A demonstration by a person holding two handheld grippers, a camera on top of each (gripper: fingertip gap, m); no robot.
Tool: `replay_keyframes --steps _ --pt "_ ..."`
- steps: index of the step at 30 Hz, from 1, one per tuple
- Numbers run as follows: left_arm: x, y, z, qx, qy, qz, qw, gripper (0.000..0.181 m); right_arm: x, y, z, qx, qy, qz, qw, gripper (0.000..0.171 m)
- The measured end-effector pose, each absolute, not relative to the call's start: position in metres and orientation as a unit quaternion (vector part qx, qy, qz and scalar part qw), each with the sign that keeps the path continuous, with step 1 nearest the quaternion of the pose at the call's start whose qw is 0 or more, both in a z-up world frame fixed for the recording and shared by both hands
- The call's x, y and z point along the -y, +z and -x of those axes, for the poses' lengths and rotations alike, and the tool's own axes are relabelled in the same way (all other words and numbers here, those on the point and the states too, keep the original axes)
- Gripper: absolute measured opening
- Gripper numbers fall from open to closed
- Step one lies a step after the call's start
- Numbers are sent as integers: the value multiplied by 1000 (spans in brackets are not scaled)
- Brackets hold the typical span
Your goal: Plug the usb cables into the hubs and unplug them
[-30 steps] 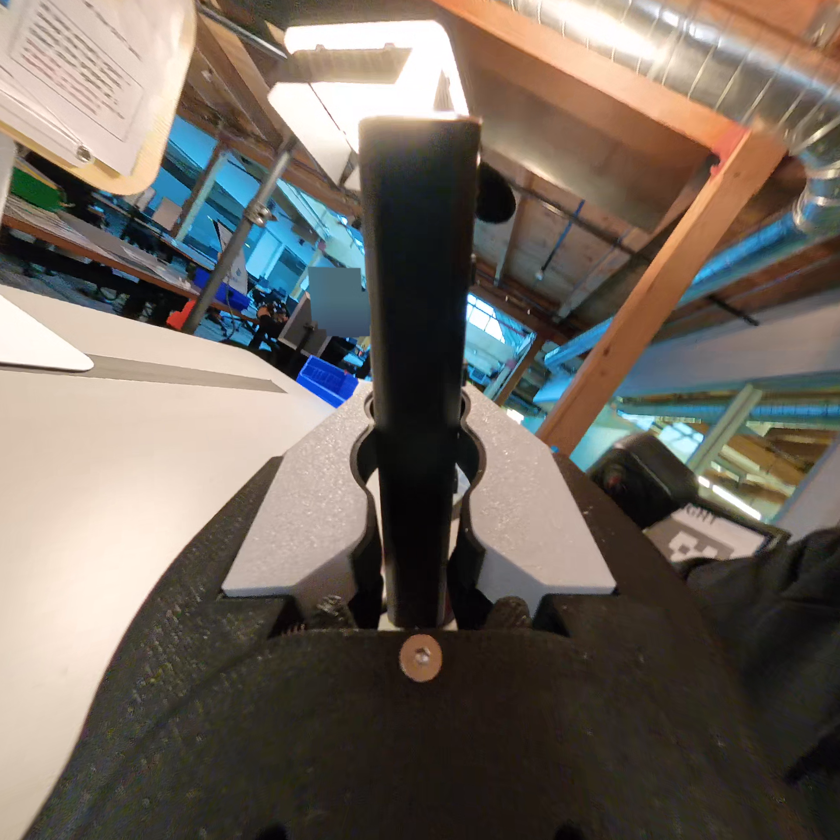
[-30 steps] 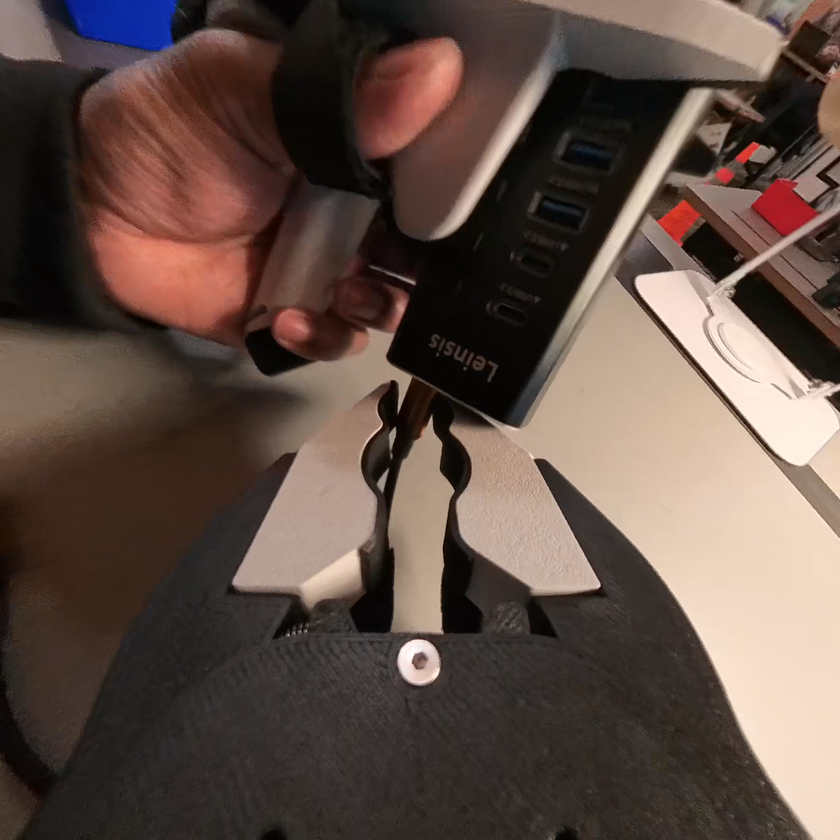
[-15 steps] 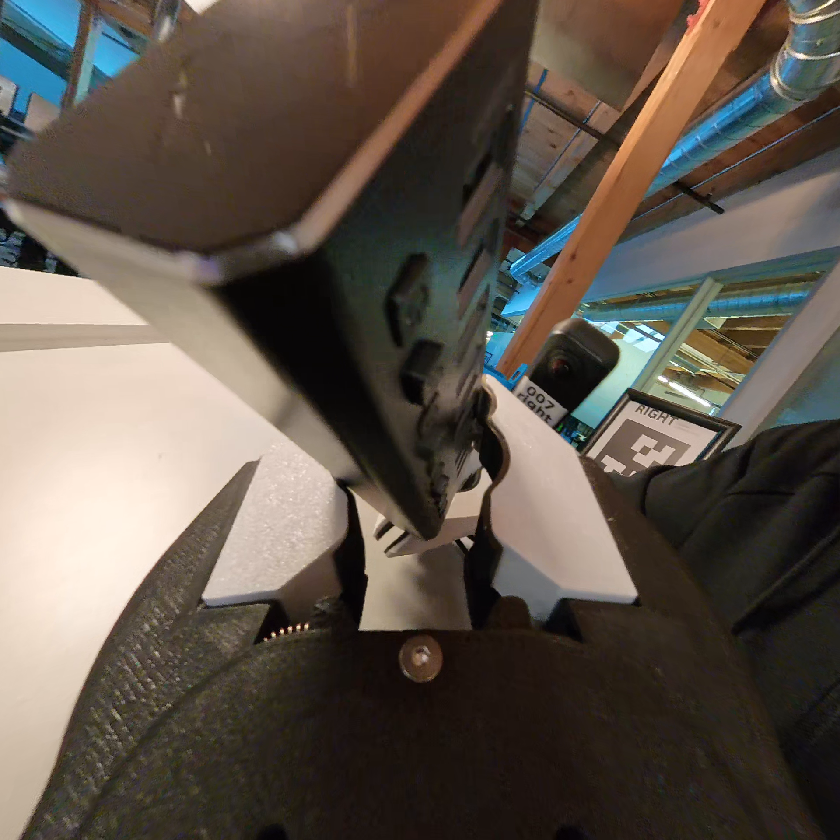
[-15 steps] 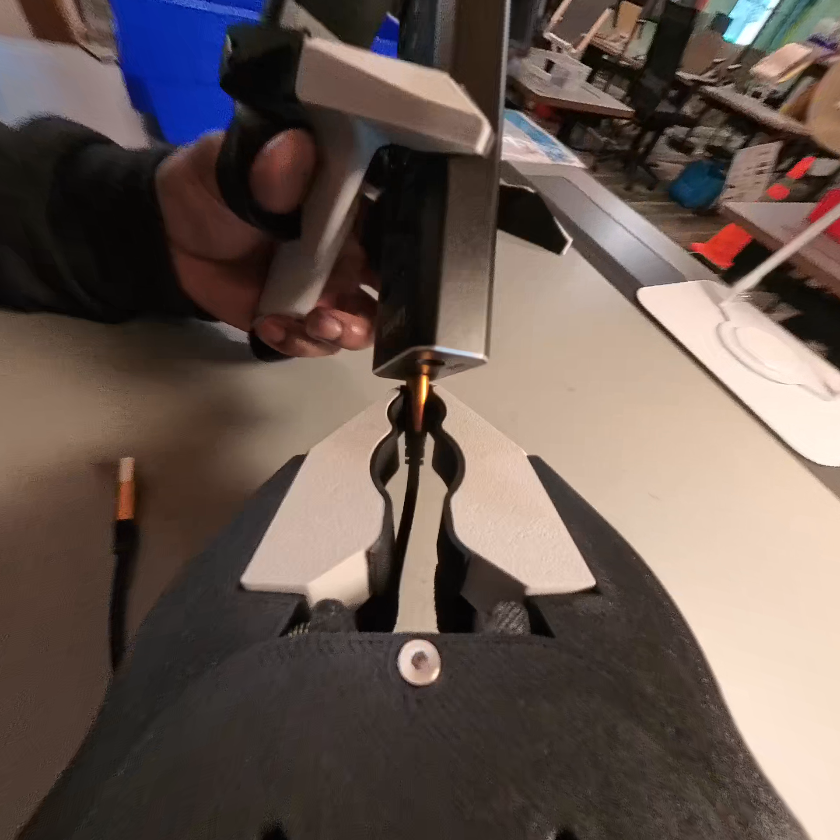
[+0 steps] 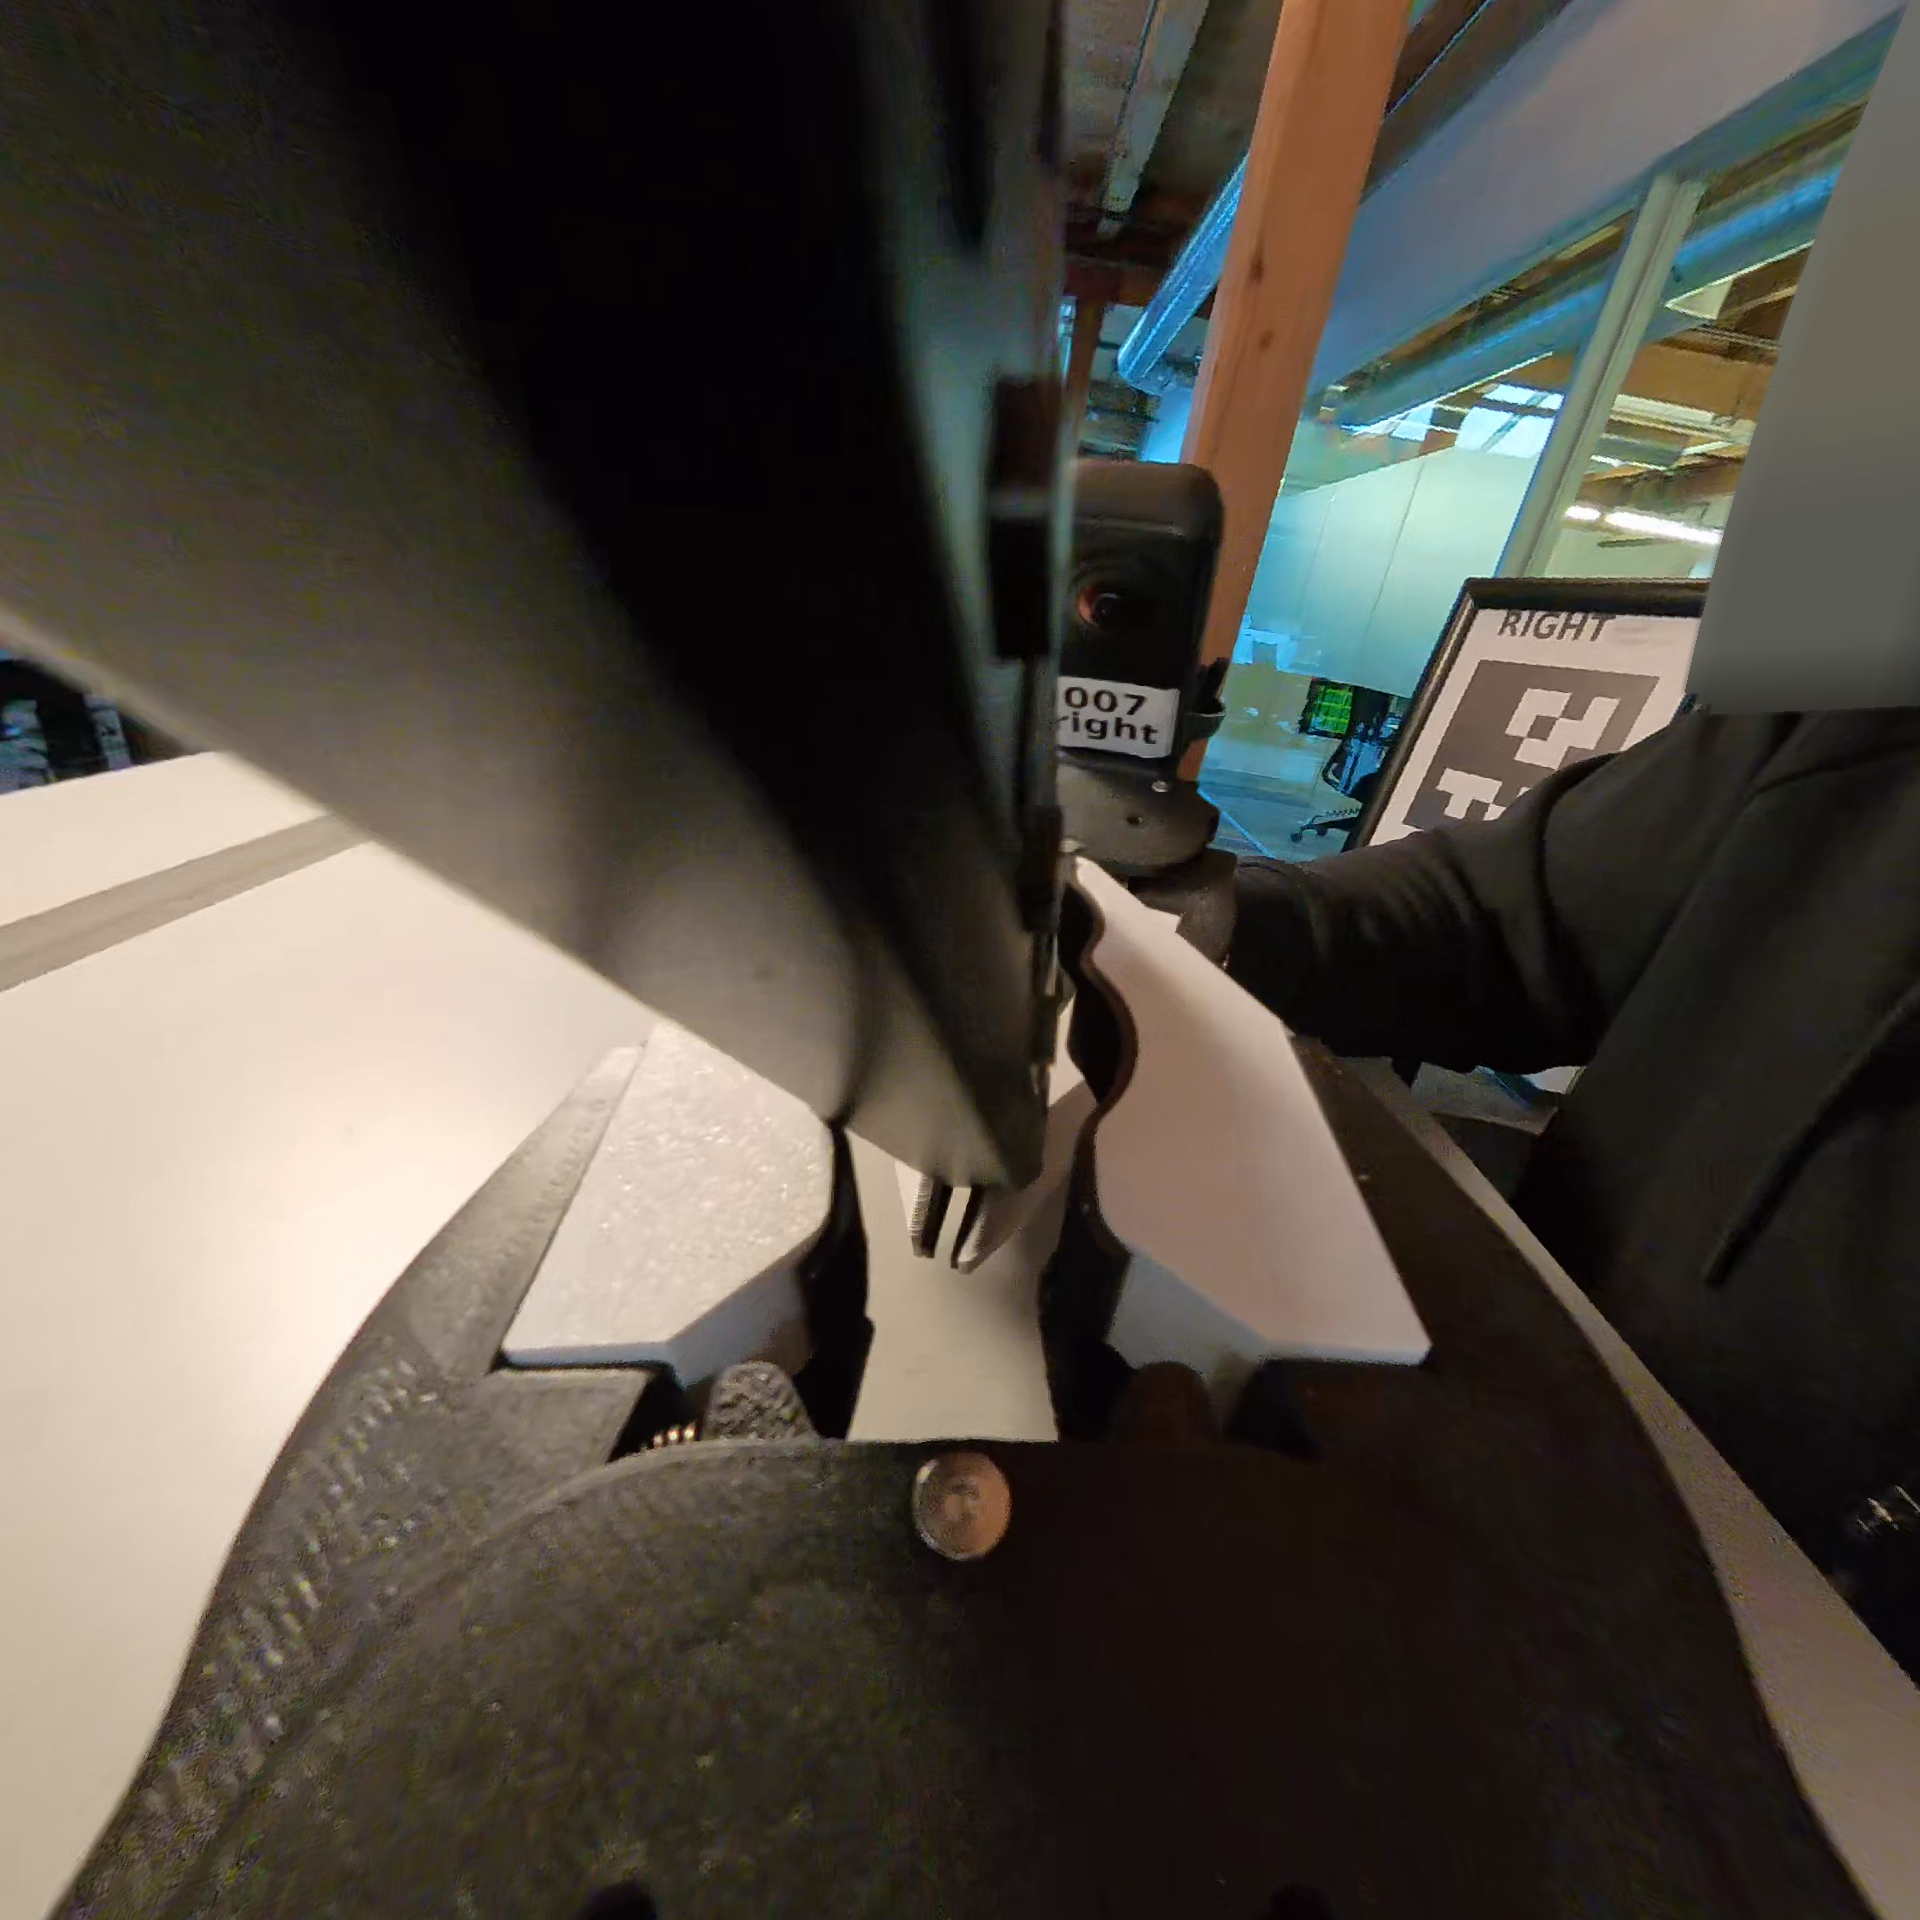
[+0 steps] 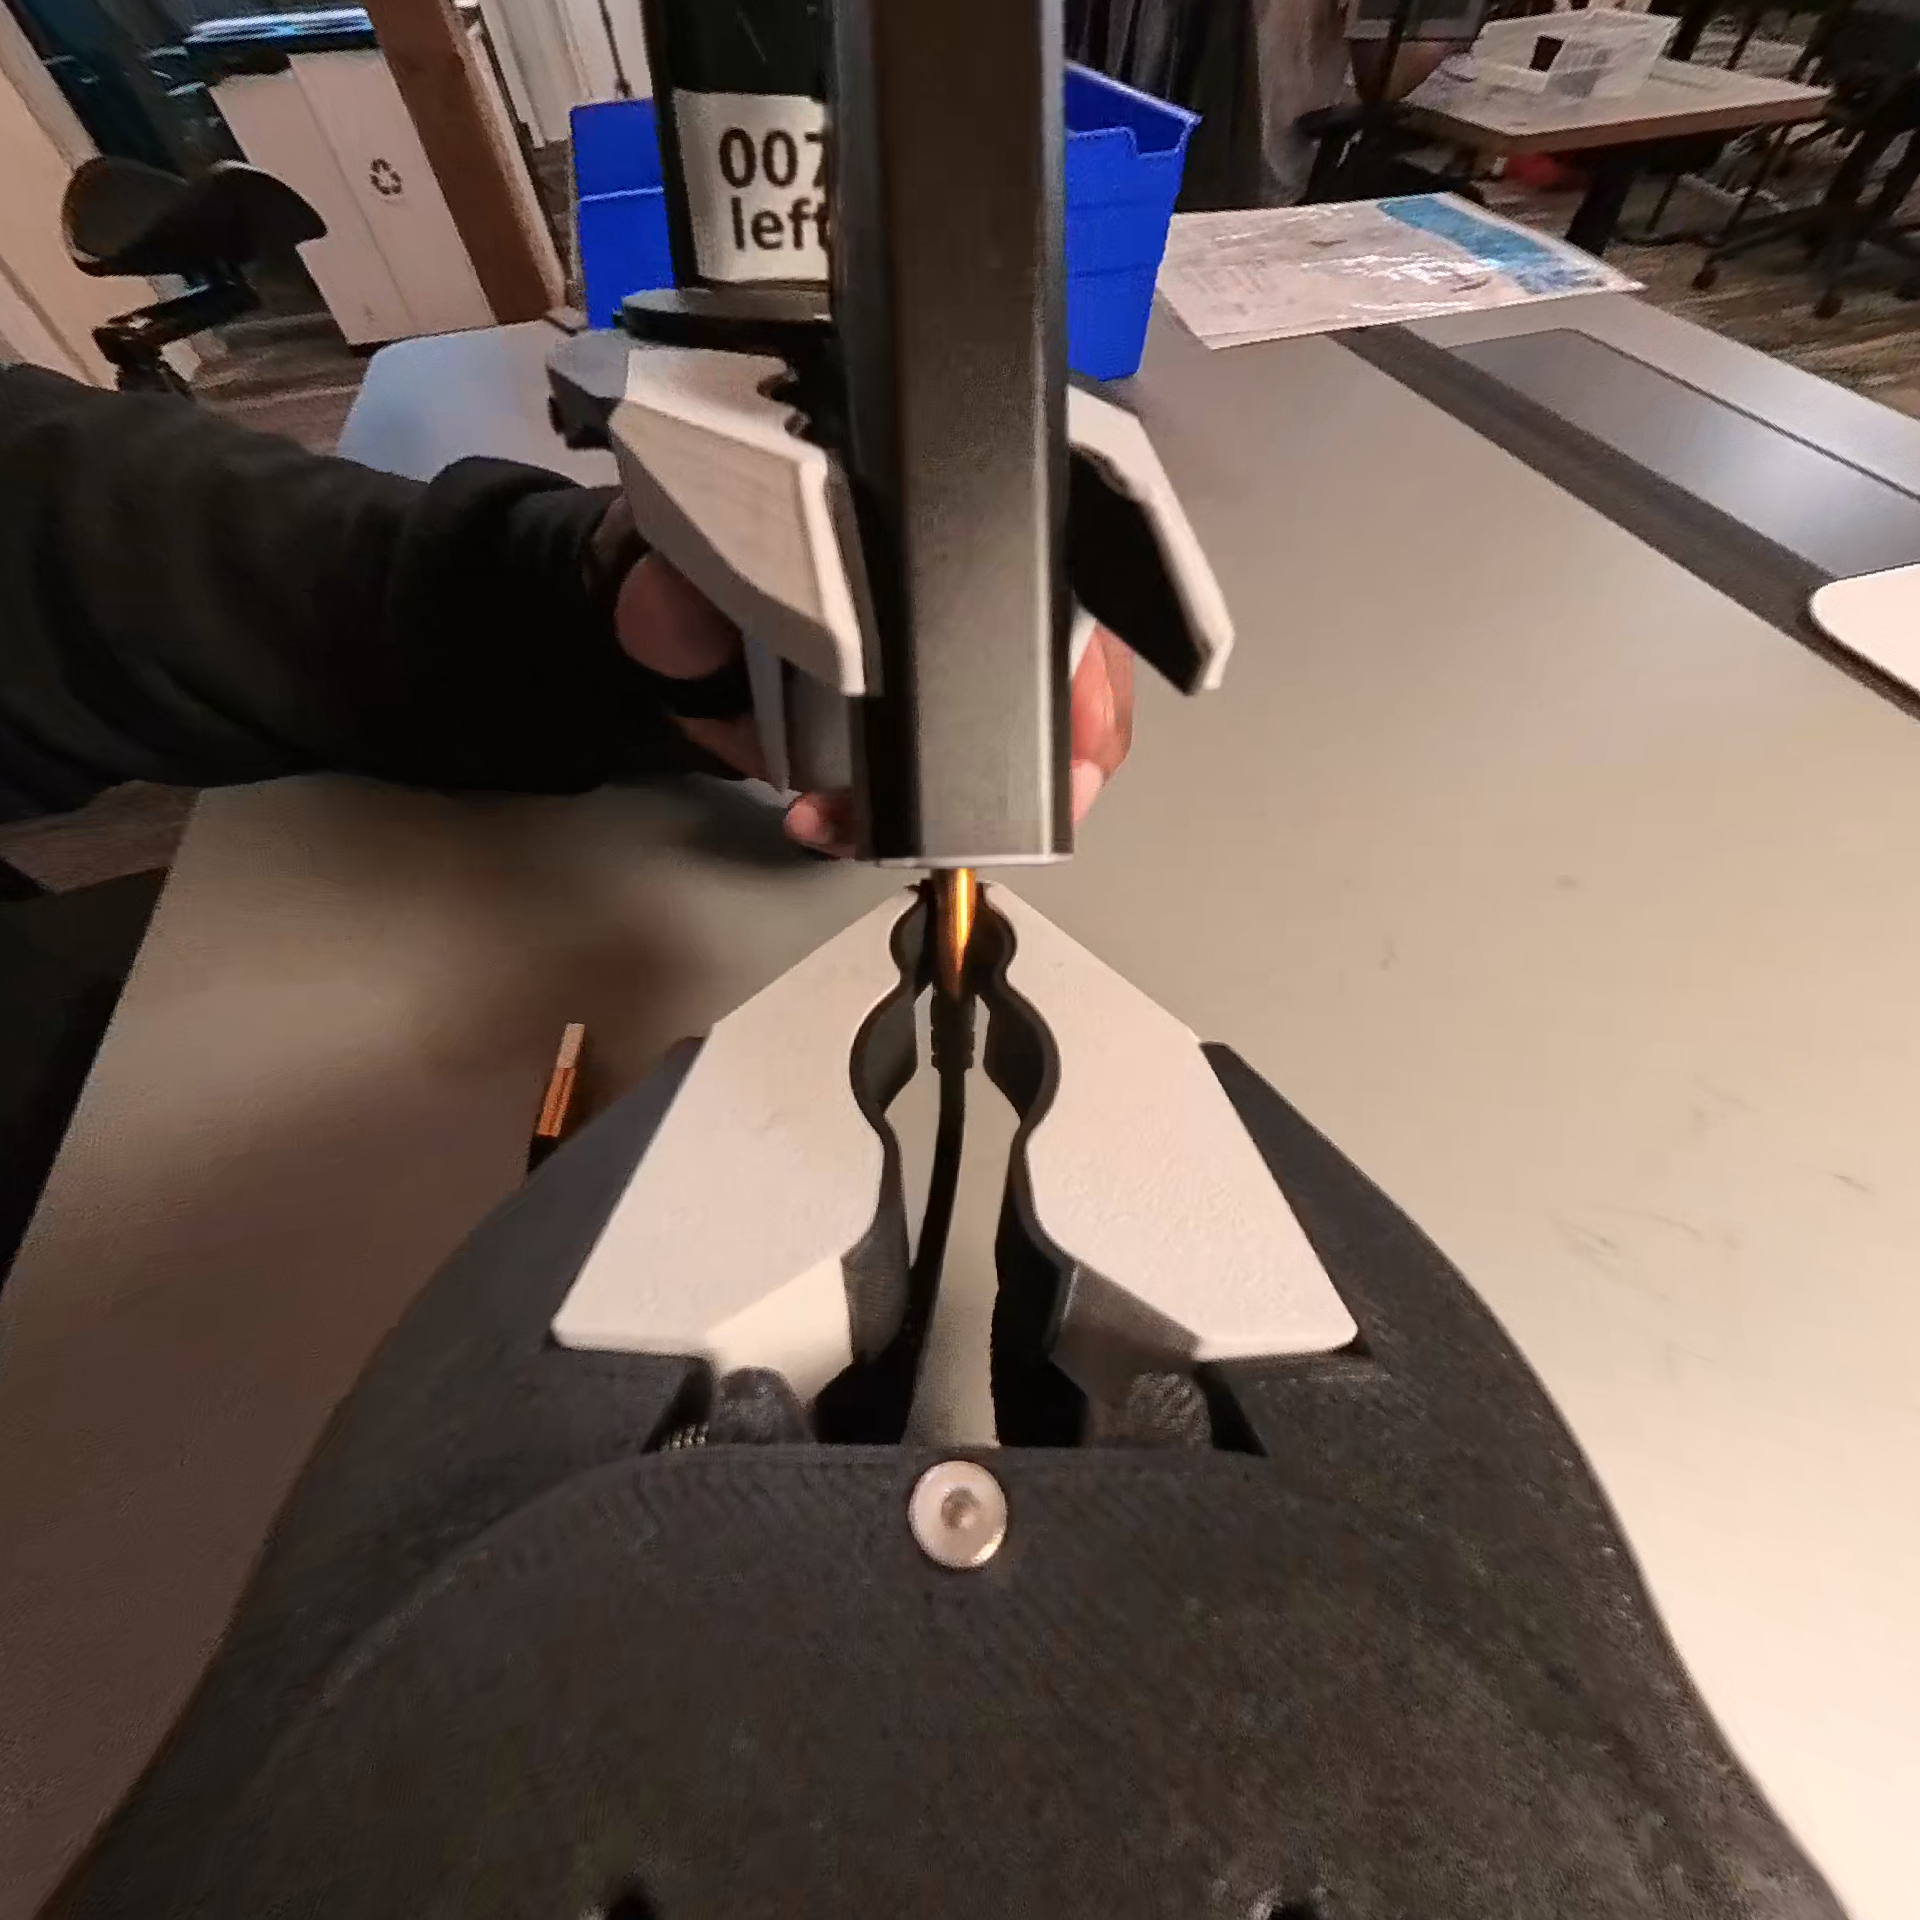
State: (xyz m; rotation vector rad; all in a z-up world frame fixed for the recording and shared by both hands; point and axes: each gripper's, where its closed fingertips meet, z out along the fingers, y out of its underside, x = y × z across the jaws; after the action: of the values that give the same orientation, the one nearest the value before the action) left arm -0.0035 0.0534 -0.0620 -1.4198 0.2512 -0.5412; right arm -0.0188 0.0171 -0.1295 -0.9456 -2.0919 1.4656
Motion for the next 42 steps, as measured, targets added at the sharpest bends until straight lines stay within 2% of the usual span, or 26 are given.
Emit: replay_keyframes --steps 3,6,13,18,21,22,24,27,29,32,33,35,36,37,40,42 --pt "-52 -61 4 -118 -243 638 721 32 -16 -128 19 744 538 344 196 5" --pt "-55 -57 11 -90 -229 638 729 30 -23 -127 25 737 529 347 237 7" --pt "-49 -40 49 13 -217 609 763 30 -66 -127 44 745 346 306 481 8" --pt "-53 -49 56 46 -231 615 753 34 -67 -123 43 752 249 239 562 3" --pt "-52 -44 60 69 -258 594 759 35 -67 -115 40 747 275 255 549 3" --pt "-51 -43 61 74 -263 590 760 28 -64 -113 39 745 293 264 538 3" --pt "-49 -43 62 74 -276 588 757 39 -57 -112 35 746 302 252 538 2" --pt "-51 -48 61 74 -292 597 744 39 -50 -121 32 756 261 205 564 3" --pt "-53 -51 60 74 -289 602 741 33 -61 -120 34 756 245 203 573 3" --pt "-53 -45 59 76 -299 598 740 27 -61 -112 31 752 305 239 534 3" --pt "-52 -46 59 75 -299 602 736 39 -54 -114 29 752 305 232 536 3" --pt "-52 -53 57 69 -305 619 720 38 -44 -125 24 761 284 192 550 3" --pt "-53 -57 57 73 -307 623 716 32 -48 -127 25 765 270 186 555 3" --pt "-54 -58 59 81 -314 616 718 40 -55 -123 27 762 271 190 557 4" --pt "-56 -51 59 88 -331 599 724 39 -59 -114 25 756 316 223 529 3" --pt "-55 -56 55 76 -325 615 714 32 -50 -123 19 762 300 194 540 4"
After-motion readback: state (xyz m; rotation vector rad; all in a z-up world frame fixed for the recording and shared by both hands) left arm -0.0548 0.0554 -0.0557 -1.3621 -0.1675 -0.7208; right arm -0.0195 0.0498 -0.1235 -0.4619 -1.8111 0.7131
